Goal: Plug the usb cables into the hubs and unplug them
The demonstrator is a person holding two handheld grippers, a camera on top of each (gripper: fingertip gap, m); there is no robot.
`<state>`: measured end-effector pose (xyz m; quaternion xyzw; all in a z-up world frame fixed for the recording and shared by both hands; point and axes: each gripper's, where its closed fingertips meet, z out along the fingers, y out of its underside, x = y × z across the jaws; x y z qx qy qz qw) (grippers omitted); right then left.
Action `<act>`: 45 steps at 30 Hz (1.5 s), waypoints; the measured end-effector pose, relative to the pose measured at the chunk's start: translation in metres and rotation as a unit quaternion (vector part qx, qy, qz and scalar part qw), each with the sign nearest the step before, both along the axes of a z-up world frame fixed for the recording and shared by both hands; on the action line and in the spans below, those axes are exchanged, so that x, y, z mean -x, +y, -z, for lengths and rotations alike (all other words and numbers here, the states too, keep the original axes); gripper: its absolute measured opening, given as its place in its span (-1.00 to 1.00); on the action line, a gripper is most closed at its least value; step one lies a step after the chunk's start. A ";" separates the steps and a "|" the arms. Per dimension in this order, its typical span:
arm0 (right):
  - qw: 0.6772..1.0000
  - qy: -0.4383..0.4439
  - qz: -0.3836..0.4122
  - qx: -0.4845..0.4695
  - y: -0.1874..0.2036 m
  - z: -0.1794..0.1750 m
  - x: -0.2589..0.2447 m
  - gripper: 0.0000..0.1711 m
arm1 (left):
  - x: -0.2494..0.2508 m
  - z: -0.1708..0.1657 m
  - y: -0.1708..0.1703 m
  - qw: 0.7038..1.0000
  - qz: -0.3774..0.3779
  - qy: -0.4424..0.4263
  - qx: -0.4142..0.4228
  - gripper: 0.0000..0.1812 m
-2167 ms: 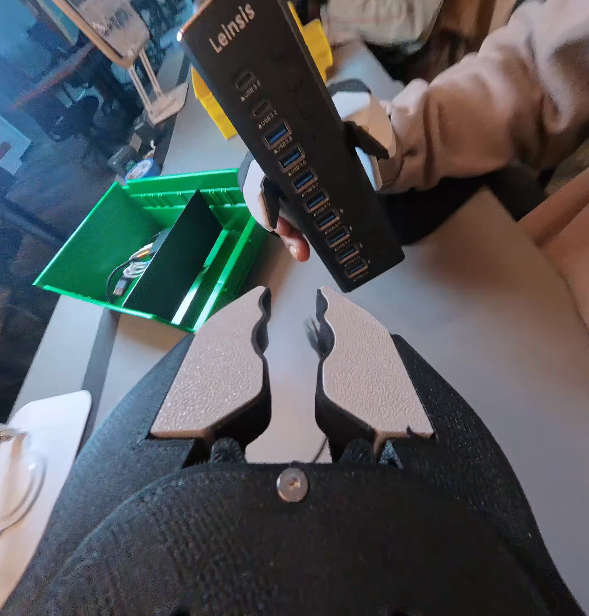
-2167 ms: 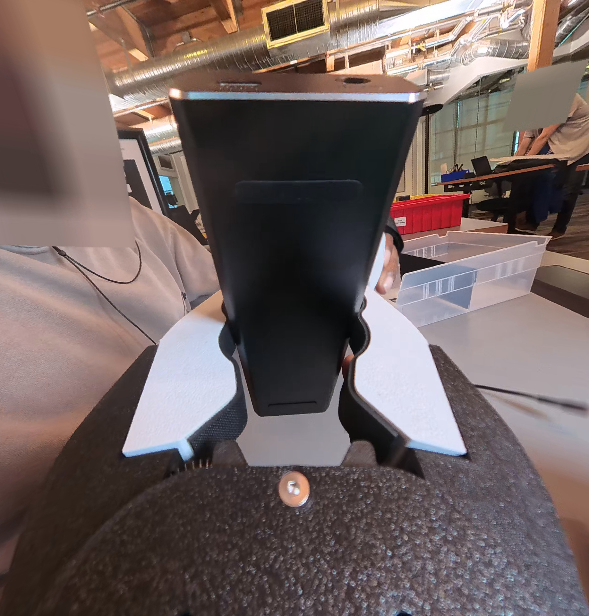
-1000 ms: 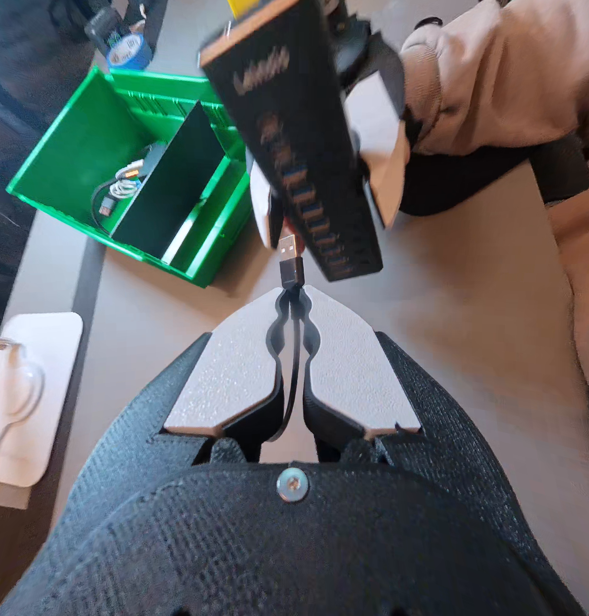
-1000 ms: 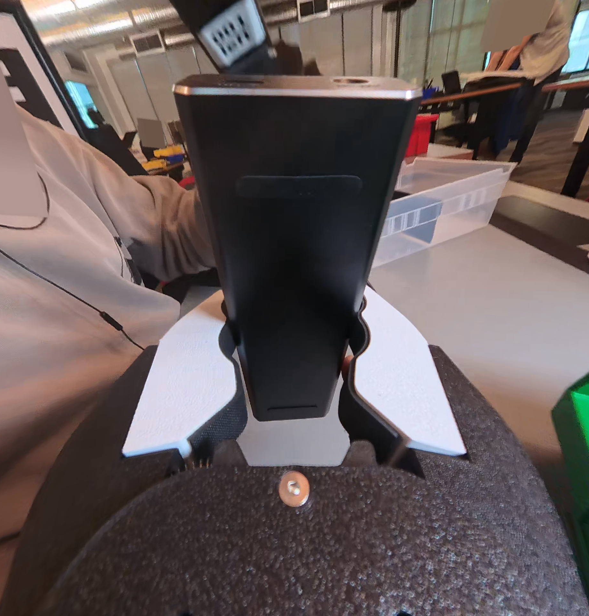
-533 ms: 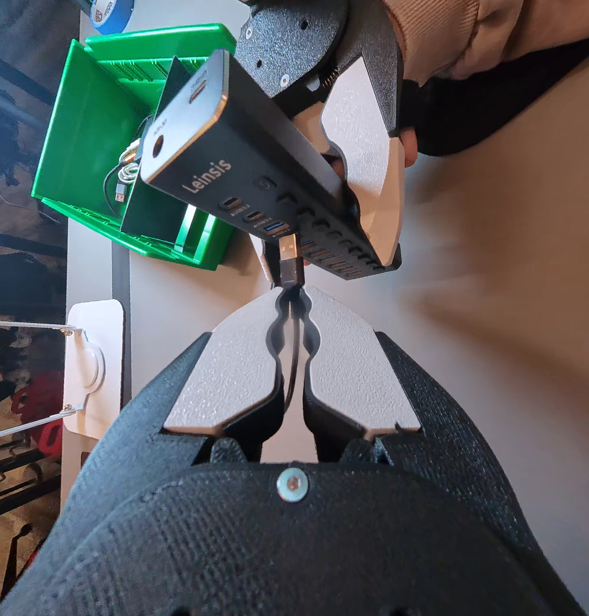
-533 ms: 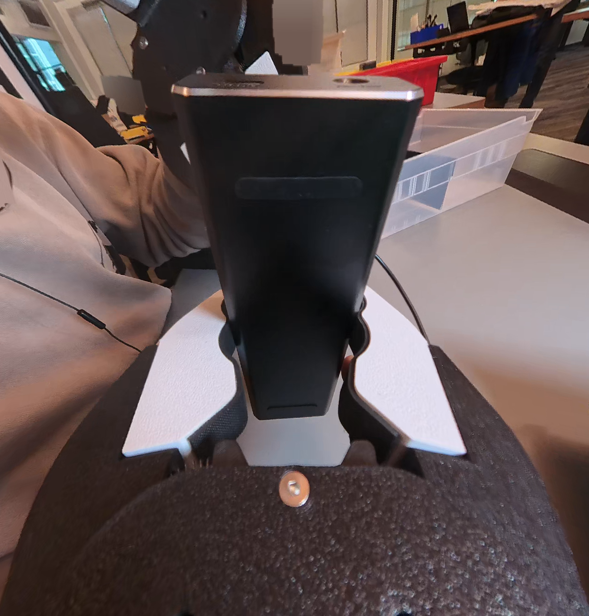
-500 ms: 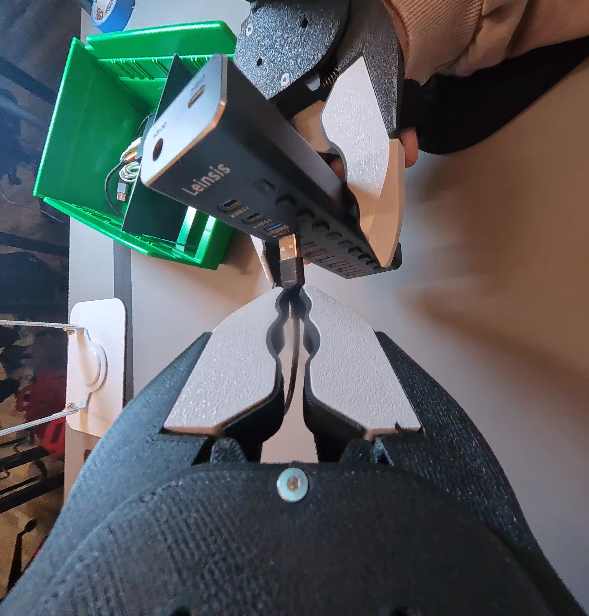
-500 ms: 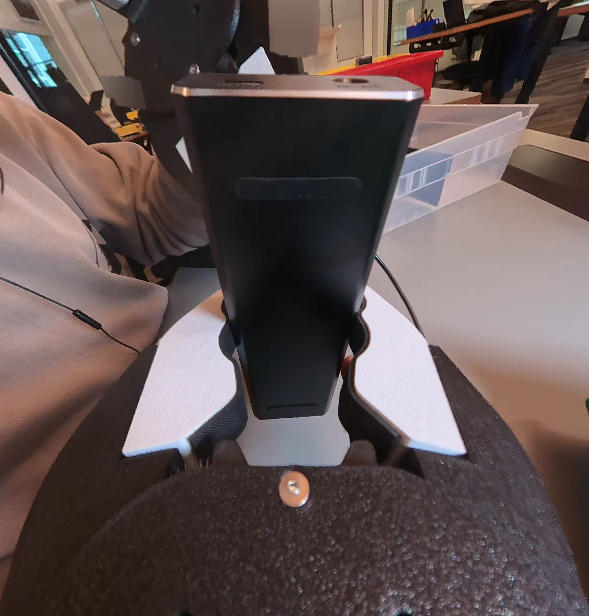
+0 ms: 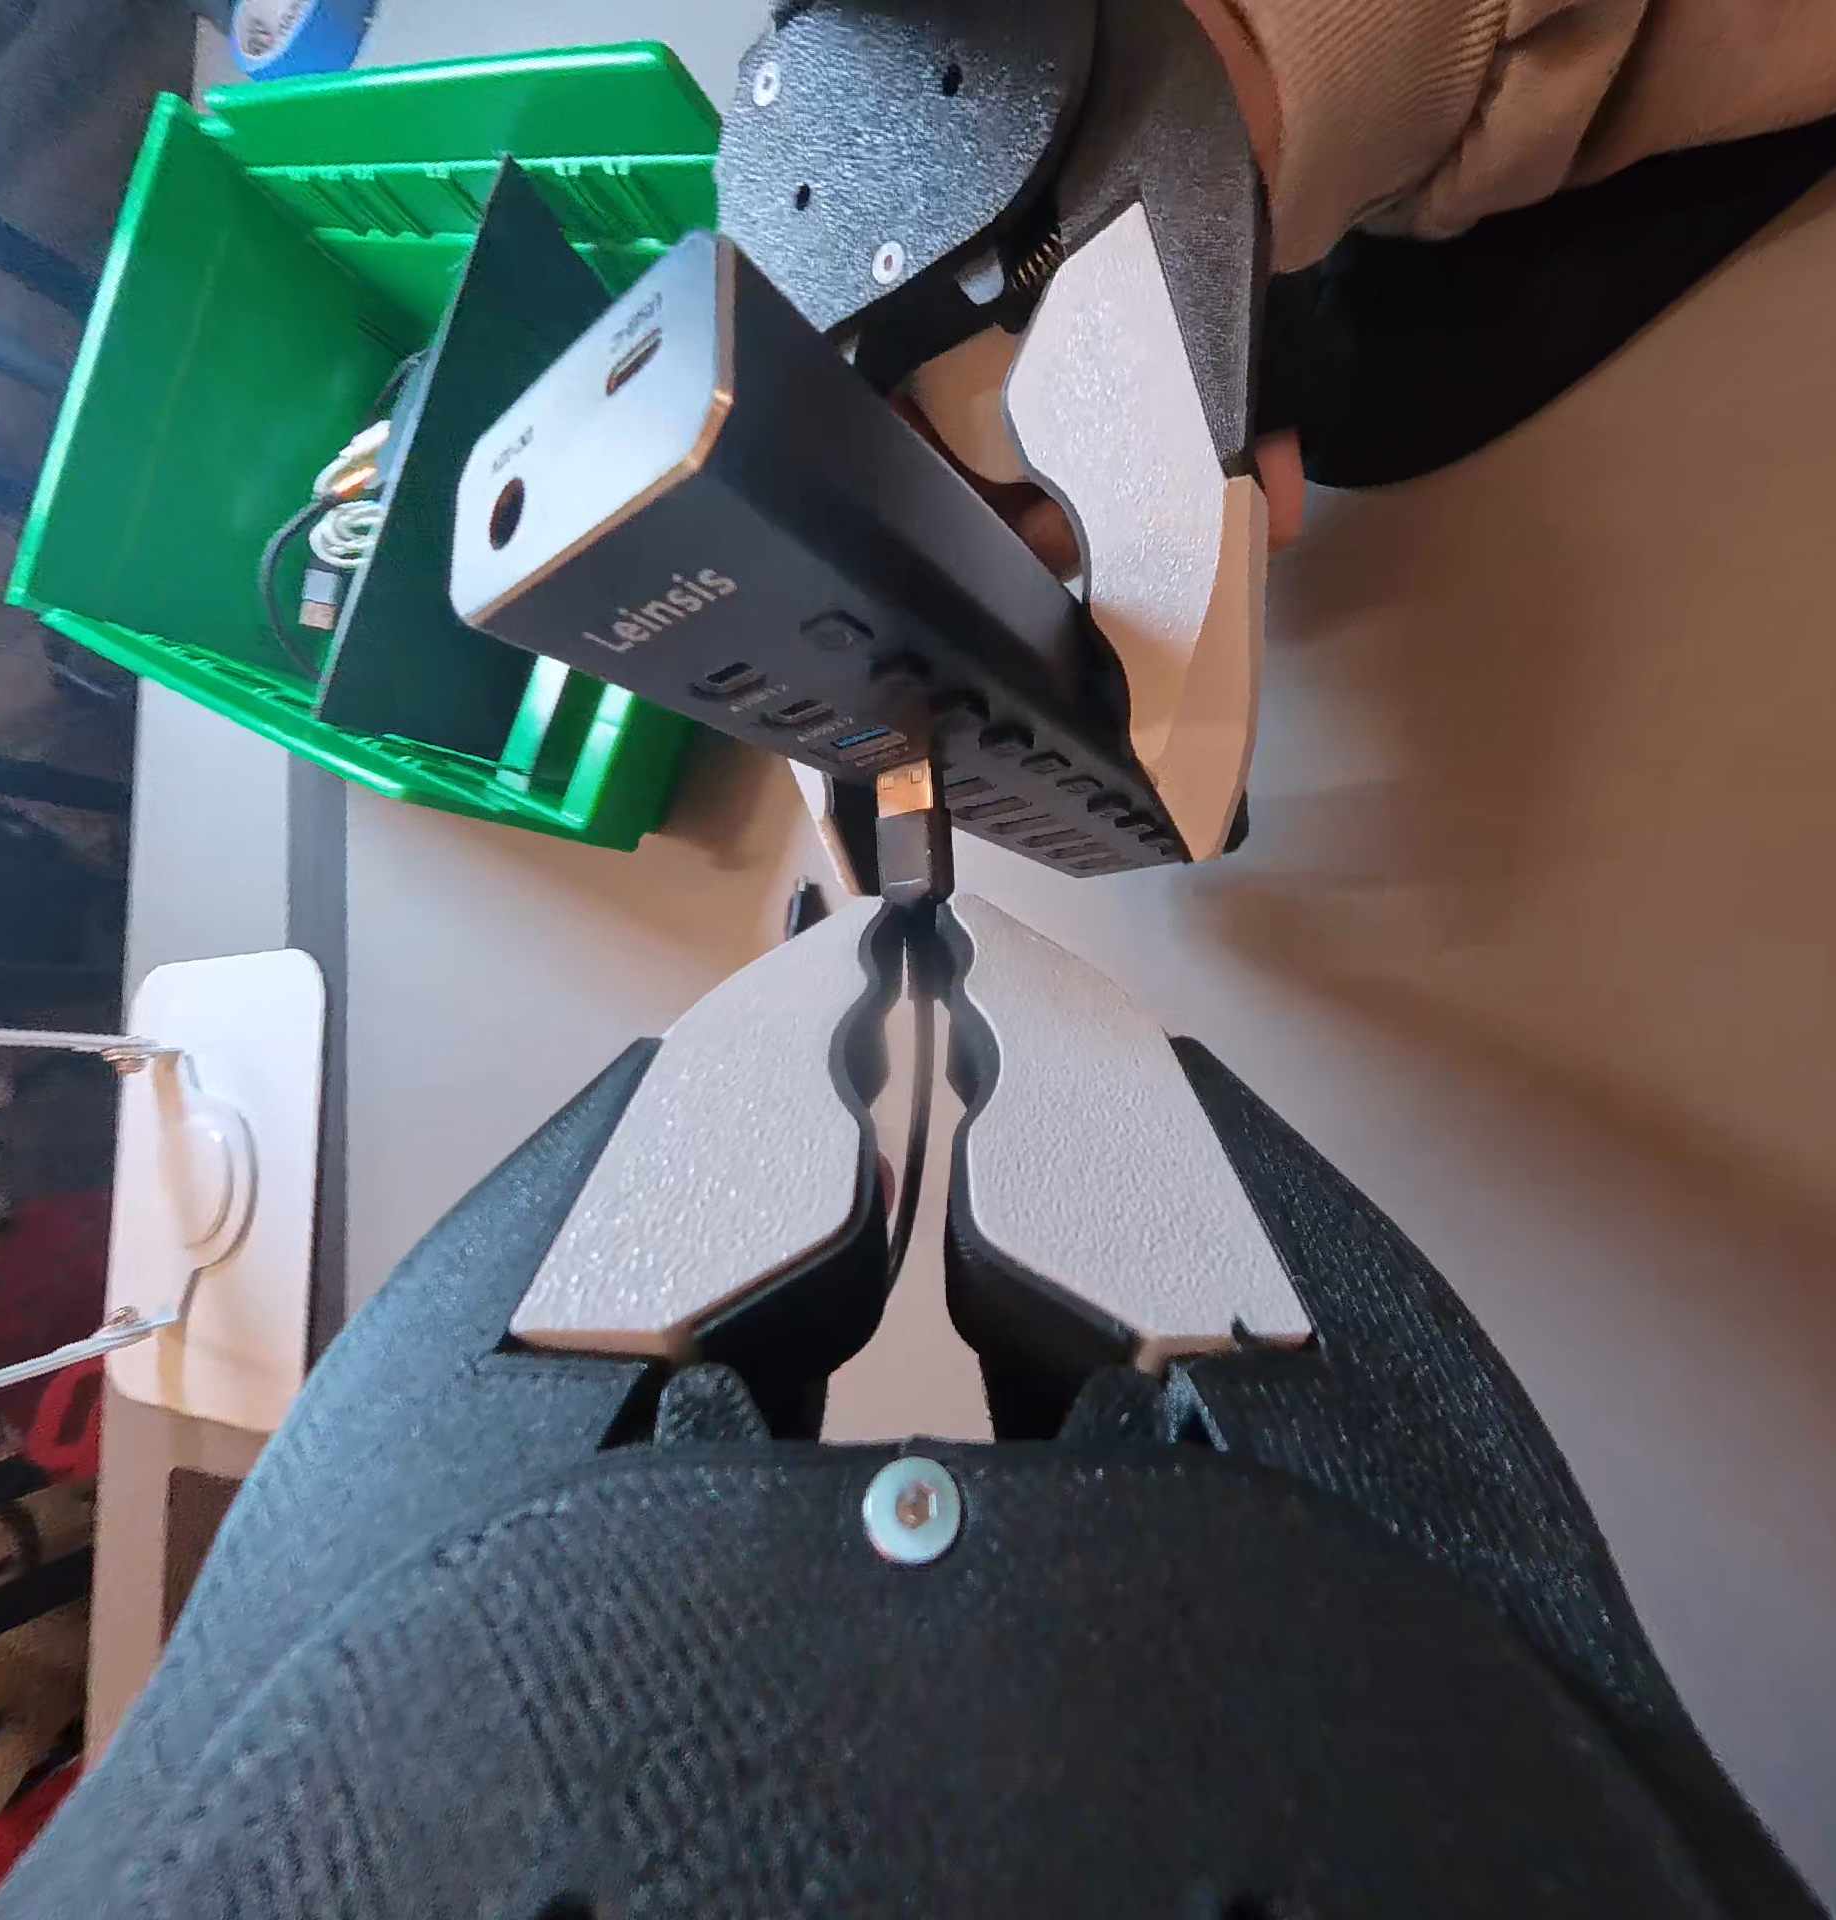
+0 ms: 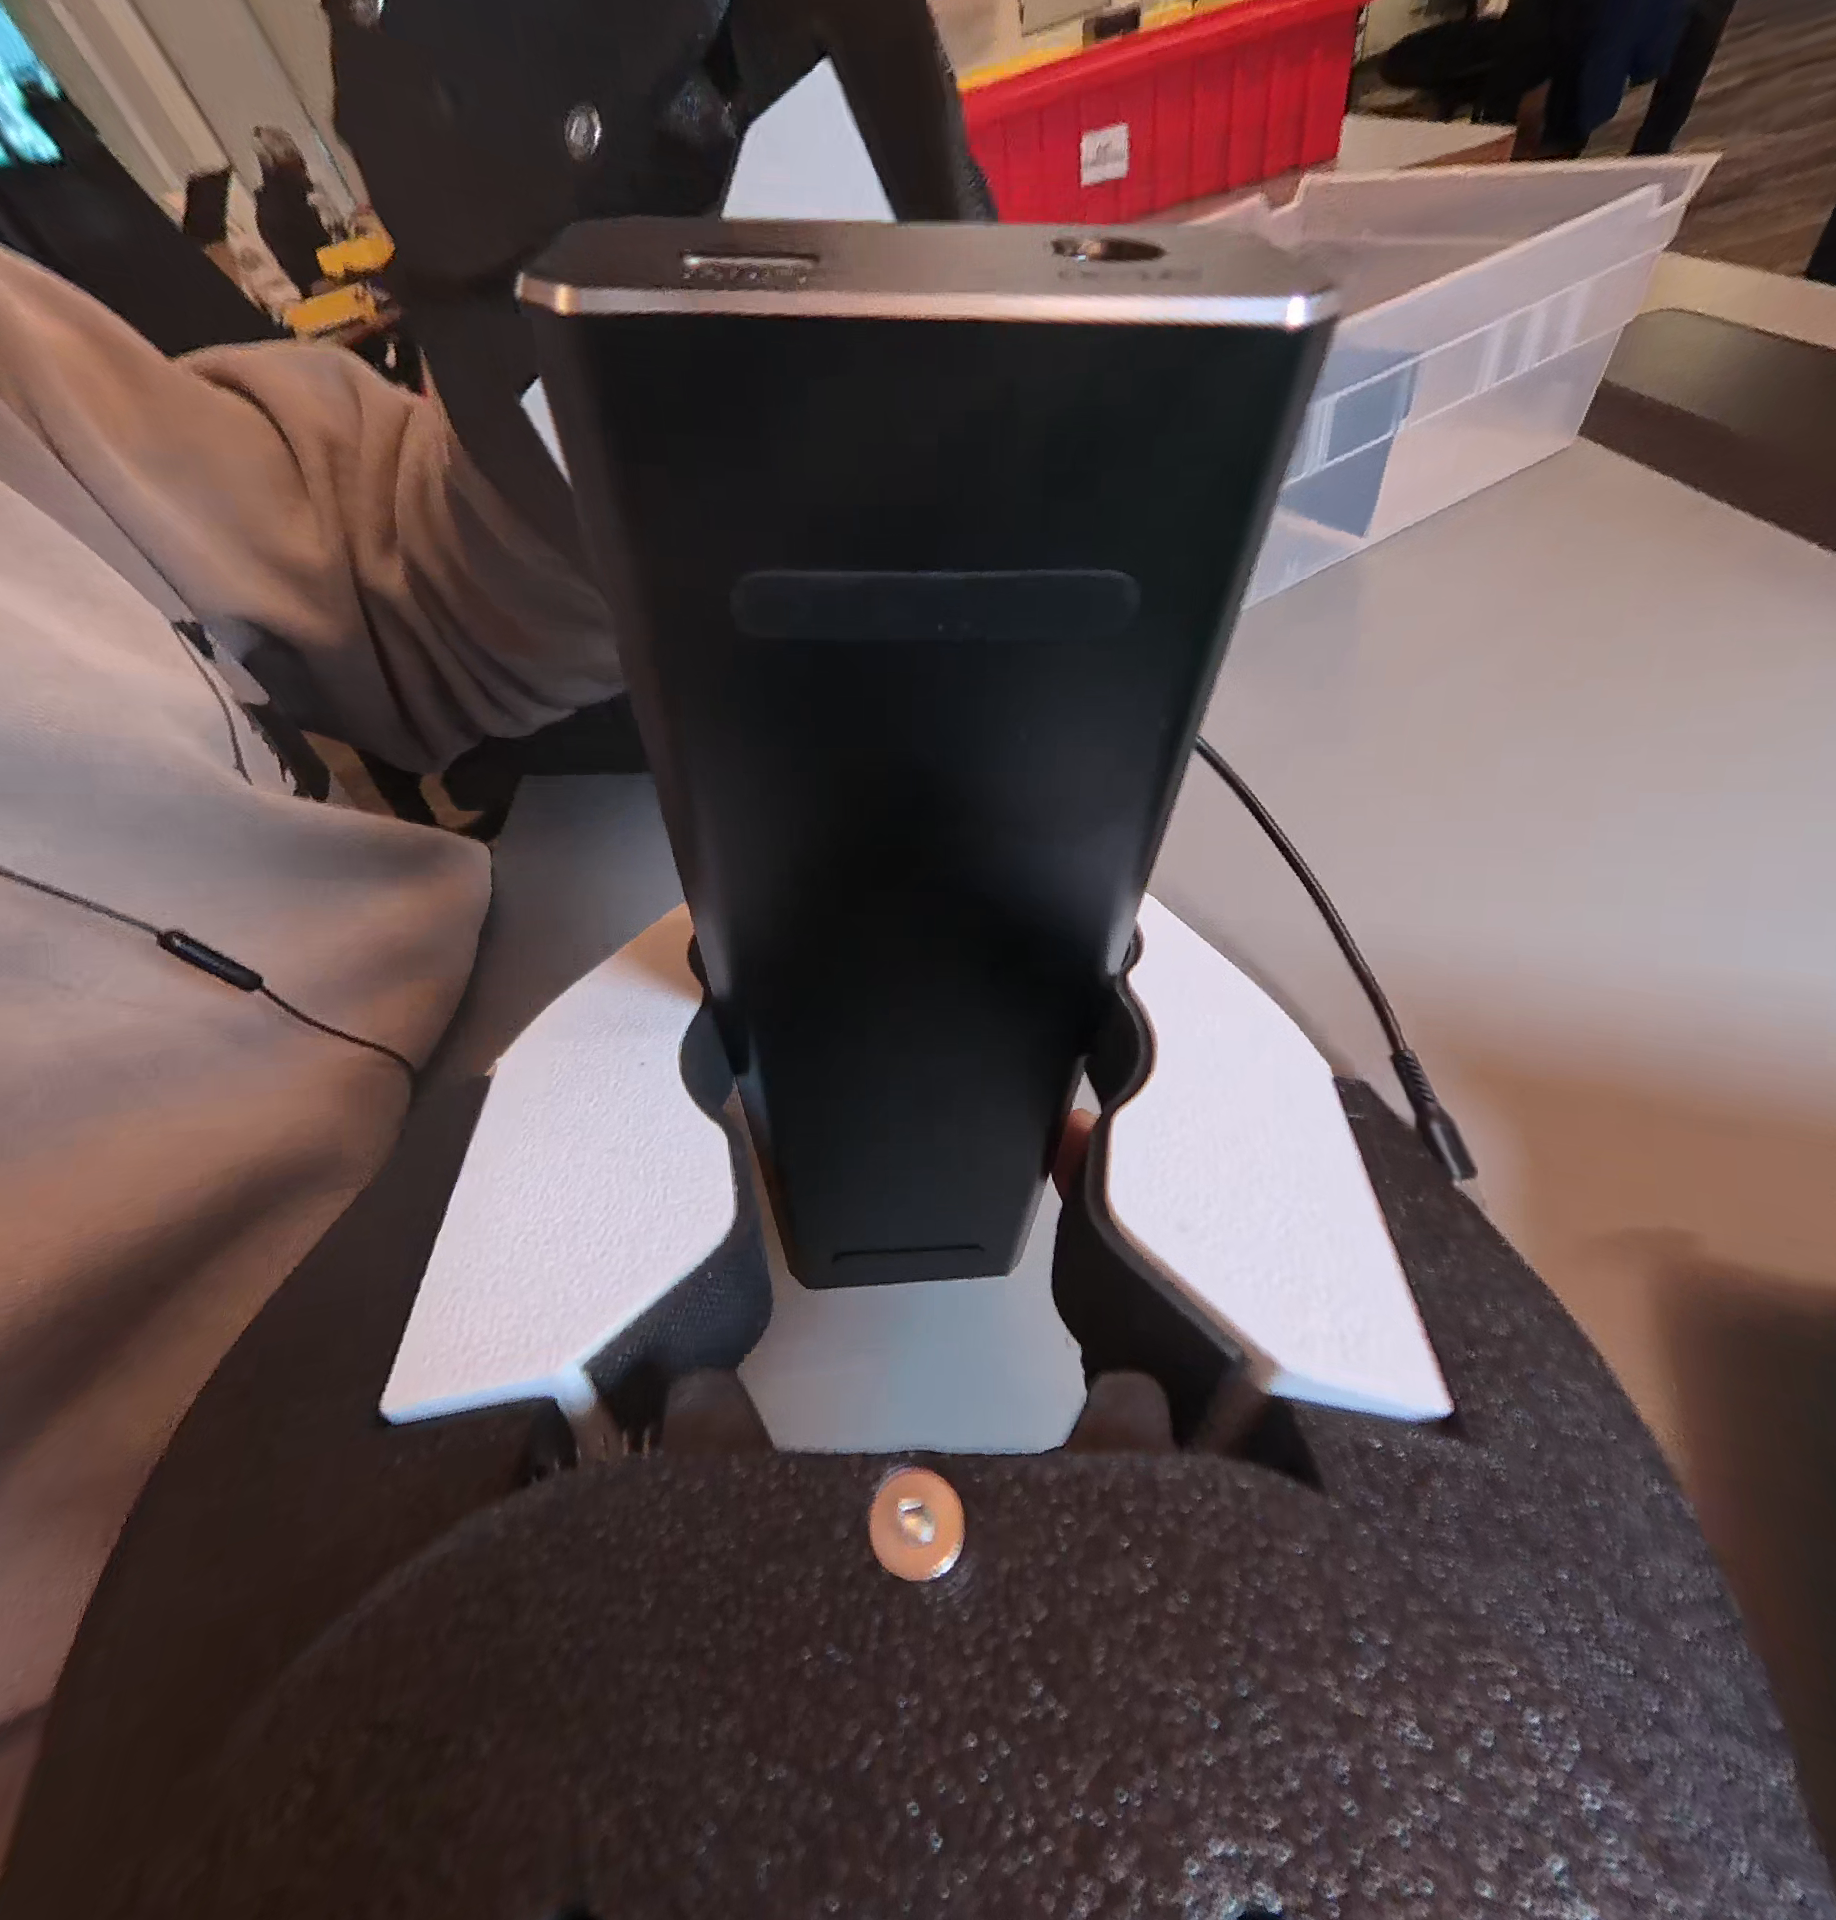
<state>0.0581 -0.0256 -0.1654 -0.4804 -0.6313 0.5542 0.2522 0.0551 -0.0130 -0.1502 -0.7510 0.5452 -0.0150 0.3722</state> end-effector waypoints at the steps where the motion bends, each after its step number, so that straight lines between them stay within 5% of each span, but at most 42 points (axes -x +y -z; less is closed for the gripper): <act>1: 1.000 -0.006 -0.003 -0.005 -0.001 0.003 0.000 -0.21 | 0.000 0.002 -0.001 1.000 0.004 -0.003 0.007 -0.93; 18: 0.990 -0.078 -0.016 -0.116 -0.009 0.034 0.001 -0.23 | -0.006 -0.008 -0.015 0.998 0.054 -0.021 0.010 -0.93; 21: 0.991 -0.084 -0.020 -0.106 -0.012 0.036 0.004 -0.24 | 0.002 -0.001 -0.018 0.998 0.044 0.042 0.007 -0.93; 31: 0.997 0.025 0.012 -0.068 -0.006 -0.011 0.005 -0.22 | 0.005 -0.016 -0.013 0.999 0.031 -0.039 0.009 -0.93; 45: 0.998 0.045 0.002 -0.034 -0.008 -0.013 0.001 -0.23 | -0.006 -0.016 -0.010 0.996 0.048 -0.078 -0.011 -0.93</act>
